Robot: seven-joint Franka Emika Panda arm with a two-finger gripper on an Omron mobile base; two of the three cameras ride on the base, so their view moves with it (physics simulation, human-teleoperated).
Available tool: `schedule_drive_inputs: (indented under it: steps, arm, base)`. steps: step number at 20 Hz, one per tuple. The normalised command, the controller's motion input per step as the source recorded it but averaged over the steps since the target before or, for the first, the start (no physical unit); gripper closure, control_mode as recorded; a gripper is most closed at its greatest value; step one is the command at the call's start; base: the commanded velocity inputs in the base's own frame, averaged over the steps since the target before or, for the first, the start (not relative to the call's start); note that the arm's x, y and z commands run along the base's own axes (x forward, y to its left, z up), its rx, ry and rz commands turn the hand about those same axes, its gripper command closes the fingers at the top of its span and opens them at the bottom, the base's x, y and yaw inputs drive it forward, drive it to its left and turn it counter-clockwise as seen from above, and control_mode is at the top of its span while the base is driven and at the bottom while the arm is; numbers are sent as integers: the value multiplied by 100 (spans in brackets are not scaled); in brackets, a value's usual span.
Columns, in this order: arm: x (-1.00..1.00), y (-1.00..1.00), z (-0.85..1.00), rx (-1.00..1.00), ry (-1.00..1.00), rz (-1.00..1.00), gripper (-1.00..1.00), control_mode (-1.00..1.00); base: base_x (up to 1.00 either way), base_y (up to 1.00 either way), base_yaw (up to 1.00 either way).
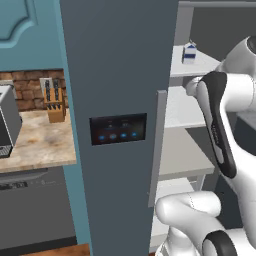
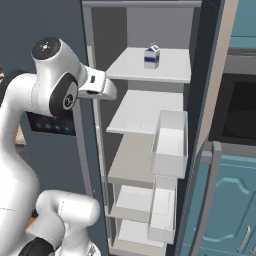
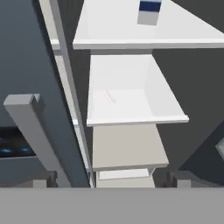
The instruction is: Take out the milk from the fridge and place it on the tray on the counter. Then take the sugar cube near the tray and place it in the tray.
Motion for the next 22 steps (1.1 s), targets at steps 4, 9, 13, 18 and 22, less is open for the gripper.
schedule_drive_inputs:
  steps: [4,9,13,18,22]
  arm:
    - [47,-32,36,0,0,0,-100,-100]
    - [50,-33,23,0,-1,1,-100,-100]
    - [51,-25,17,0,0,0,-100,-100]
    - [42,-23,11,0,-17,0,-100,-100]
    - [26,-16,9,0,-27,0,-100,-100]
  base:
    - [0,0,0]
    - [0,0,0]
    - [0,0,0]
    - [0,0,0]
    - [0,0,0]
